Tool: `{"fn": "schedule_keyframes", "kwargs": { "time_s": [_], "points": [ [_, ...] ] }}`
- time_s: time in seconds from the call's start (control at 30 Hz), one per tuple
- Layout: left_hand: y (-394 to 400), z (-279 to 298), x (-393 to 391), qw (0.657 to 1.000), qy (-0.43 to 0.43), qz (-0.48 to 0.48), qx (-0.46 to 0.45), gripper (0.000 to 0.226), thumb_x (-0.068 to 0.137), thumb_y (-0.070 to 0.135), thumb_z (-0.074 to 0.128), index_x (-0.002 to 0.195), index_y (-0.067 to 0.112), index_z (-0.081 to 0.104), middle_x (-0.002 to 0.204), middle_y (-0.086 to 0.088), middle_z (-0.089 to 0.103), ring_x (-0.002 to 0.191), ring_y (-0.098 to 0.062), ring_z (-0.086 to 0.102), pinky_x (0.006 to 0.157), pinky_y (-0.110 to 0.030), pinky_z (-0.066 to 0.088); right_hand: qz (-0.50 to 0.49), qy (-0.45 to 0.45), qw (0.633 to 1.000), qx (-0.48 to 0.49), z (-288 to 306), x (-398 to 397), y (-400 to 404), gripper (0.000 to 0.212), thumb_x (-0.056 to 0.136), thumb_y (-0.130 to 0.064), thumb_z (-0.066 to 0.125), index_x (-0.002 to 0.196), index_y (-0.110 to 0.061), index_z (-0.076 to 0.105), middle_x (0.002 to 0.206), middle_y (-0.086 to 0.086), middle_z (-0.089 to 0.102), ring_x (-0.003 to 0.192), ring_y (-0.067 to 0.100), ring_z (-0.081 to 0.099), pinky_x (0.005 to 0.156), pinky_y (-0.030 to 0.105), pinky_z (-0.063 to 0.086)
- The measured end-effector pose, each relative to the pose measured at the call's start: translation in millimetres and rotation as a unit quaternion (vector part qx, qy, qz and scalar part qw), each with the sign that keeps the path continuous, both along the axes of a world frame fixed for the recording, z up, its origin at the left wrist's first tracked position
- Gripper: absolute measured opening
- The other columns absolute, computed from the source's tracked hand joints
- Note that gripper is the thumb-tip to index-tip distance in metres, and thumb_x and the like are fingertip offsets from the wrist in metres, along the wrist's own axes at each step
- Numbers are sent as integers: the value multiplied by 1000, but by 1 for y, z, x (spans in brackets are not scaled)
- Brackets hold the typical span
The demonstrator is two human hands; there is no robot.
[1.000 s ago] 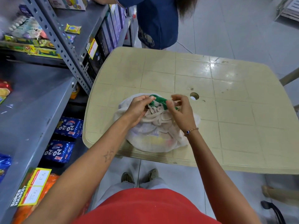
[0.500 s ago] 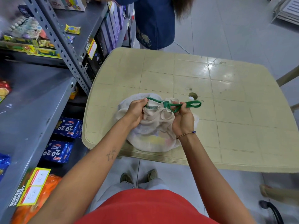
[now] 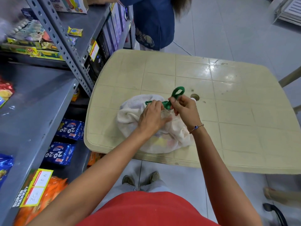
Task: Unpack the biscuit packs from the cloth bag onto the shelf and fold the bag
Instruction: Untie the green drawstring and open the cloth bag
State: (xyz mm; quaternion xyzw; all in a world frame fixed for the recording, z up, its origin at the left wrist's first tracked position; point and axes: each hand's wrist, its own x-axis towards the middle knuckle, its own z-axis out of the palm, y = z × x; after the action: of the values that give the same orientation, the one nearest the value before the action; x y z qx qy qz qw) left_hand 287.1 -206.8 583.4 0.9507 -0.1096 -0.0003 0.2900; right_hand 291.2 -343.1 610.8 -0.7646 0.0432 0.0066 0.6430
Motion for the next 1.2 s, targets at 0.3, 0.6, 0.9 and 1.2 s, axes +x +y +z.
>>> {"fn": "schedule_keyframes", "kwargs": {
  "time_s": [0.3,0.6,0.9,1.2],
  "points": [
    [13,-7,8,994,34,23,-102,17,93,24,55,99,8,50,96,-8,68,87,-27,63,73,-41,50,11,-17,990,-137,-25,24,-25,53,82,17,34,106,-15,69,120,1,60,111,10,55,90,10,43],
    [8,-14,4,997,-40,60,-41,13,83,29,65,86,17,69,89,-1,70,85,-22,62,67,-34,48,120,61,975,-177,-39,25,-26,17,77,-8,73,93,-14,73,97,7,70,90,16,62,85,28,51],
    [40,-8,17,944,-148,186,-228,12,74,11,74,66,10,66,69,1,59,67,-13,52,60,-31,45,-251,100,945,183,-45,25,-51,22,78,2,66,65,-16,67,87,2,67,79,17,60,60,23,52],
    [68,-3,15,920,-76,290,-252,14,84,10,53,96,6,46,85,-8,54,75,-24,51,63,-30,40,-253,109,953,125,-44,19,-63,15,86,-16,51,71,-19,51,74,-1,50,70,13,48,64,29,42]
  ]
}}
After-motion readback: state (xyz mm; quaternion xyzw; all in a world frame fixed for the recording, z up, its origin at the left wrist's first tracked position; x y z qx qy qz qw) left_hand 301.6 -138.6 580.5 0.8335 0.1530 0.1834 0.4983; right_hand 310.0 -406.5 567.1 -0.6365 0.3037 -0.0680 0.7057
